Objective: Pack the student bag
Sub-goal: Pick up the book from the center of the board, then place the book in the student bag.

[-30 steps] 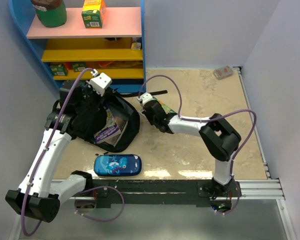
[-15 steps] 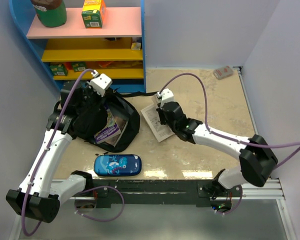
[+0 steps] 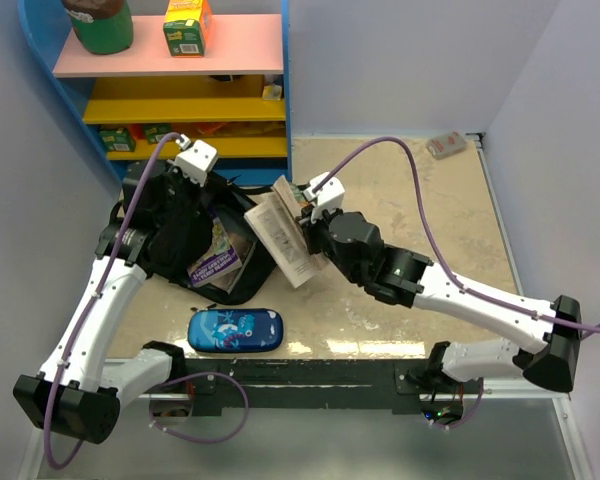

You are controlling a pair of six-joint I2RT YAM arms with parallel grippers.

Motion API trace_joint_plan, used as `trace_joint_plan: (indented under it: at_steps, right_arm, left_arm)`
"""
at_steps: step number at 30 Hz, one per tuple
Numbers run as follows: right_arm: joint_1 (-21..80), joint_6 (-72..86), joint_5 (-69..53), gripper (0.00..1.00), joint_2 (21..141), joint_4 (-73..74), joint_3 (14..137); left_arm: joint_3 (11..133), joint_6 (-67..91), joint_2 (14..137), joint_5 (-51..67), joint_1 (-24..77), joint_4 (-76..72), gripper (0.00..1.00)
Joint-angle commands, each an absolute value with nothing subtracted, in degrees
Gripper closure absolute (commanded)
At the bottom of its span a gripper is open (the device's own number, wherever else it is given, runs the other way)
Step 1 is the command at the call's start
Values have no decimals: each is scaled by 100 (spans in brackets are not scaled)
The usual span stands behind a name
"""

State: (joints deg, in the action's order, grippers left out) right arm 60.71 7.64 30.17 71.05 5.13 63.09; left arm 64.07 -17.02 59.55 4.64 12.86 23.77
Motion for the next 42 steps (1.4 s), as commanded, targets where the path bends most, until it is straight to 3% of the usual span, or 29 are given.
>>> trace_joint_plan:
  at_steps: [1,6,12,17,27,28,31,33,35,38,42]
  right_arm:
    - [6477,729,2981,100,6864,212,6926]
    - [6609,888,2514,100,7391,-254,6646]
    - [6627,783,1987,100,8927,-1396,6906]
    - [6618,694,1687,100,10298,-1380,7785]
    - [6653,396,1002,100,11329,-773,8560]
    - [6653,439,1037,97,11303,-782,8561]
    - [6653,702,1247,67,10980,-826,8377]
    - [6636,974,1598,57,10750,-870,8105]
    - [6592,1186,1853,40,10425,-844,7842]
    - [6565,1415,1925,34,9996,-659,7473]
    - [6504,2001,2546,35,9283,-563,6769]
  left_arm:
    - [6503,-1477,5950,272,1266,2057,100]
    - [6530,-1459,5801,780,1266,2030,100]
    - [6557,-1520,5739,1063,1266,2144,100]
    - [6565,-1608,5599,984,1266,2224,100]
    - [6741,-1784,5590,1520,1266,2470,100]
    - [6733,-1767,5590,1538,1266,2452,100]
    - [6671,-1784,5616,1512,1266,2452,100]
    - [6636,-1784,5642,1459,1274,2443,100]
    - [6636,-1793,5669,1459,1266,2435,100]
    - [6671,-1810,5704,1468,1266,2470,100]
    - [6715,-1898,5713,1363,1266,2514,100]
